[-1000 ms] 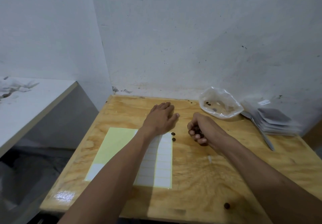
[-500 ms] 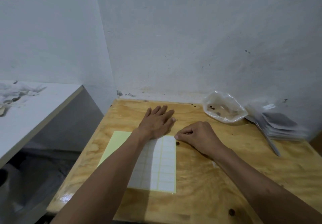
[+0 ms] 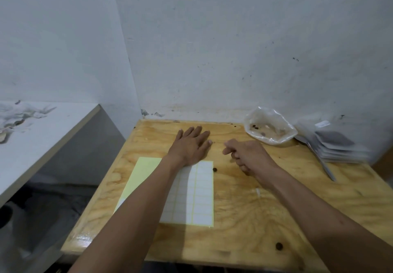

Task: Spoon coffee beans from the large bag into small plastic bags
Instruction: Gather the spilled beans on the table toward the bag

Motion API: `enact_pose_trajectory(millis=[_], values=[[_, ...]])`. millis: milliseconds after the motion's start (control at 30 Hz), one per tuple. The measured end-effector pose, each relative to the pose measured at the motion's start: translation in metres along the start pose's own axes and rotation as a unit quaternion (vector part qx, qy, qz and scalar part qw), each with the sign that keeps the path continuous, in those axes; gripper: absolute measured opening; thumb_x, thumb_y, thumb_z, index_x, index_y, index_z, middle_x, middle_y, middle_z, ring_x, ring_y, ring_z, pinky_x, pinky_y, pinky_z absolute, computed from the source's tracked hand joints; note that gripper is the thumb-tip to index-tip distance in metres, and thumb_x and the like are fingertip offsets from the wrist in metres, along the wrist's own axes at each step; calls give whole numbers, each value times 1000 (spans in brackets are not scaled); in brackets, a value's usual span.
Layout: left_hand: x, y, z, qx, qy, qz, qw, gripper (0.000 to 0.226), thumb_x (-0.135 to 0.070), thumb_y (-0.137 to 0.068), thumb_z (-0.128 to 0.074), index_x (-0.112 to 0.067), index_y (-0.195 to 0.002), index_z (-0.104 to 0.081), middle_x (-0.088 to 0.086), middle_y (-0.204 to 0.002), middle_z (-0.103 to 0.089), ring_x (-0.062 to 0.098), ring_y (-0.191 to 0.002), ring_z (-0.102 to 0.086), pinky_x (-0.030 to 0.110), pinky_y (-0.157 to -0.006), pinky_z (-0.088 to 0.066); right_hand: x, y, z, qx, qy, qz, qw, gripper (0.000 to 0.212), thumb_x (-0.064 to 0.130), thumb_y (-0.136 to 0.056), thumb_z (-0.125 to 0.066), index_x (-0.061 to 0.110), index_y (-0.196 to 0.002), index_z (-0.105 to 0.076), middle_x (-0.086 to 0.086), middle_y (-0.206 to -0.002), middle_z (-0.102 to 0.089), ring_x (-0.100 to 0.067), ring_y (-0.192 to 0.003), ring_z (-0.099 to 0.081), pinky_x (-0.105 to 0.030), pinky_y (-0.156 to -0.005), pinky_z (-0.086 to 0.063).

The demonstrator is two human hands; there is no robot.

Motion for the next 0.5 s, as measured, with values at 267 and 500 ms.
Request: enact_pose_trajectory(millis=[267, 500], values=[[-2, 2, 2, -9, 7, 3, 1000, 57, -54, -106, -22, -32, -159, -26, -1, -169, -13, 21, -156, -6, 49, -125, -1, -4, 4, -25, 33, 242, 142, 959, 22, 52, -70, -85, 38, -87, -81, 23, -87, -77, 9, -88, -69, -36, -91, -58], [-9, 8, 15, -77, 1, -11, 997, 46, -41, -106, -29, -20, -139, -54, 2, -150, -47, 23, -142, -38, 43, -115, -21, -14, 2, -16, 51, 57, 4, 997, 25, 36, -78, -68, 13, -70, -61, 0, -67, -61, -17, -54, -45, -29, -49, -38]])
Point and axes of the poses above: each hand's wrist, its own y-axis away from the middle knuckle, its own z-axis out of the back of the hand, x = y × z, the point moved 10 cm from there along -y, towards the middle knuckle
